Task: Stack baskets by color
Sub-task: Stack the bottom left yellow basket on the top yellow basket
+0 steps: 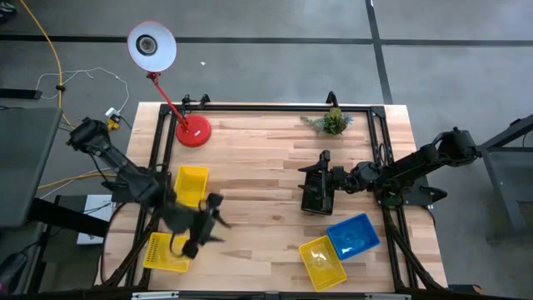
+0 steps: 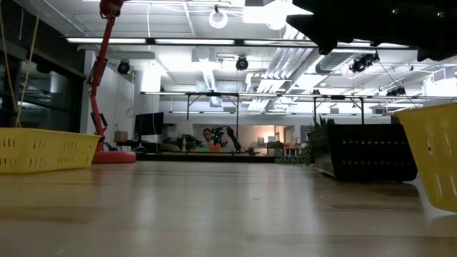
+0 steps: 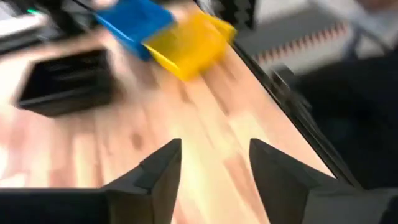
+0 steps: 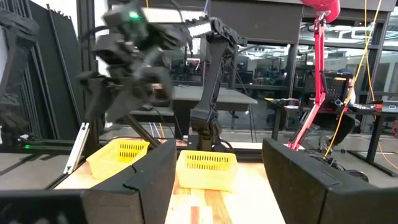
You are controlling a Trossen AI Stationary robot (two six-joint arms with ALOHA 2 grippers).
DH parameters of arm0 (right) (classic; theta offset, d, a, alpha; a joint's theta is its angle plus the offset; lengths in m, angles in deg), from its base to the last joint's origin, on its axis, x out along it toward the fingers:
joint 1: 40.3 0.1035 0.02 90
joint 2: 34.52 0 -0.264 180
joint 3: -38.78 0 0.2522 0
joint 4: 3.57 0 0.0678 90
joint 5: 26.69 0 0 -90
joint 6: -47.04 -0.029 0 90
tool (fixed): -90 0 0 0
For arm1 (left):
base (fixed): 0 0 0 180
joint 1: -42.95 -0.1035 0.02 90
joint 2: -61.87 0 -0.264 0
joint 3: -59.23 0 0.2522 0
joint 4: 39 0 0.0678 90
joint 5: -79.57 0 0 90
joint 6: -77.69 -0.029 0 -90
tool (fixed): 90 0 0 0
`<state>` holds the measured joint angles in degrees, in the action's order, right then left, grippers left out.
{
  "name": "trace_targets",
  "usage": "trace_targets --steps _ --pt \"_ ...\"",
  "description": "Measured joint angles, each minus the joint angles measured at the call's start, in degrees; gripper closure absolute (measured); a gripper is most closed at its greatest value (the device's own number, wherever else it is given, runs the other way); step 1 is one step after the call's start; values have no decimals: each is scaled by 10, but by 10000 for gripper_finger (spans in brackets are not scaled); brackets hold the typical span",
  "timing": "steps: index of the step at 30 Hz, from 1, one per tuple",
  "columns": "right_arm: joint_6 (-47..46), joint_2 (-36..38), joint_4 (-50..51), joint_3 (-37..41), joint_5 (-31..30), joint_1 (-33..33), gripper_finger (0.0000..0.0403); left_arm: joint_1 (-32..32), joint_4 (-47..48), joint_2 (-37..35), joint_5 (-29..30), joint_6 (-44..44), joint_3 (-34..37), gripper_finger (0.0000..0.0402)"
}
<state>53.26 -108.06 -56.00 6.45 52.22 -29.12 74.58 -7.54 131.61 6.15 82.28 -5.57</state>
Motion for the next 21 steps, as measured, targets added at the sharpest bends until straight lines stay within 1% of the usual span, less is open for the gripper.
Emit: trace_targets --steps 2,6,10,12,16,21 --pt "0 0 1 0 0 0 178 34 44 25 3 -1 -32 206" --pt "1 0 4 0 0 -1 178 91 102 72 17 -58 -78 180" --pt "0 0 6 0 -3 -1 178 133 192 115 62 -89 -116 172" --pt "0 0 7 0 -3 -1 178 152 246 136 73 -93 -132 173" --pt "-2 0 9 0 -4 -1 178 182 330 177 69 -93 -152 176" --pt "-2 0 14 0 -4 -1 178 212 412 234 46 -93 -167 176"
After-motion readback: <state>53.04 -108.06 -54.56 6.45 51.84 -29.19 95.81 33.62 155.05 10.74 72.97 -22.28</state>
